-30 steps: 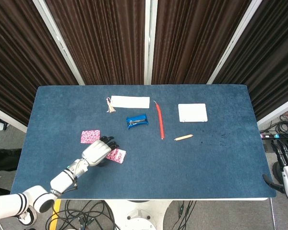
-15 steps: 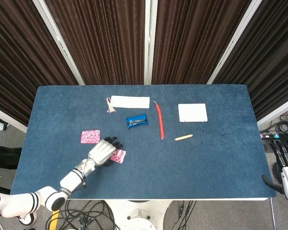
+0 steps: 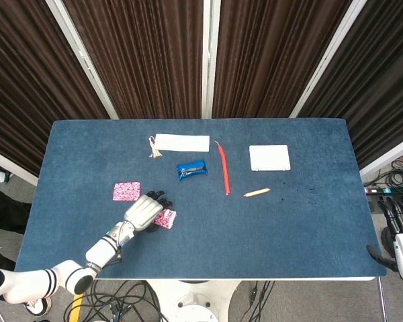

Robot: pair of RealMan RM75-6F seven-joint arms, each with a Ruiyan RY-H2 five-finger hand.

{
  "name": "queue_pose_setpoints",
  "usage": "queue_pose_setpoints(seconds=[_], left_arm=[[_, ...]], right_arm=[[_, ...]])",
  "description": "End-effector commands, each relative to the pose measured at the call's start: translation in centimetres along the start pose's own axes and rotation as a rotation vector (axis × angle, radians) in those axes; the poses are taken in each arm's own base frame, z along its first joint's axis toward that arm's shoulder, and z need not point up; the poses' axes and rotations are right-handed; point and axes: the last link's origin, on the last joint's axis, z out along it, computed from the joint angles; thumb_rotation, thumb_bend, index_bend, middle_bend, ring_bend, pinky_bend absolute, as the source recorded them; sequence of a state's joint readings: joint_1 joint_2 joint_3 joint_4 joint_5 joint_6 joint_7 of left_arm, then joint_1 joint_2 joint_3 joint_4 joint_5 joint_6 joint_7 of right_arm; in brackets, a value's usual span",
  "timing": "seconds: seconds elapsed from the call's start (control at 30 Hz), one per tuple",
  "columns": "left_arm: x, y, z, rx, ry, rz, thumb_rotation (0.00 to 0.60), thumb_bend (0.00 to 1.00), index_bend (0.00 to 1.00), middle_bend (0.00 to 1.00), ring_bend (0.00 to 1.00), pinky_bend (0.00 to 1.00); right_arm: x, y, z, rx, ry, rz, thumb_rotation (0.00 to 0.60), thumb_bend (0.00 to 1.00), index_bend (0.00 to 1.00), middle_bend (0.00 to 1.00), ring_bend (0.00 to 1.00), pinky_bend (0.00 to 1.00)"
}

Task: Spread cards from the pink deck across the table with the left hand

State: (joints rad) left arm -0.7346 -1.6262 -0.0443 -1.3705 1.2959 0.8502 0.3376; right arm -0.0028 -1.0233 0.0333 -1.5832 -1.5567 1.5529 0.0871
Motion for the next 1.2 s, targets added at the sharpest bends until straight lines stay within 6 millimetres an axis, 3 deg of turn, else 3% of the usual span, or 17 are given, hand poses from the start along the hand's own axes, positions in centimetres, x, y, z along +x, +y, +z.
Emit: queue_pose_setpoints(seconds=[0.03, 1.2], left_arm=[[-0.06, -0.18, 0.03, 0.001, -0.003, 0.018, 0.600, 0.21, 0.25, 0.30, 0.10, 0.23], [-0.70, -0.32, 0.38, 0.011, 0.001, 0.007, 0.600, 0.22, 0.31, 0.33, 0.12, 0.22]], right_arm=[[0.06, 0.03, -0.02, -0.001, 0.002, -0.002, 0.600, 0.10, 0.00, 0.00, 0.00, 0.00], [0.04, 0.37, 0.07, -0.016, -0.012, 0.005, 0.600, 0.10, 0.00, 0.00, 0.00, 0.00]])
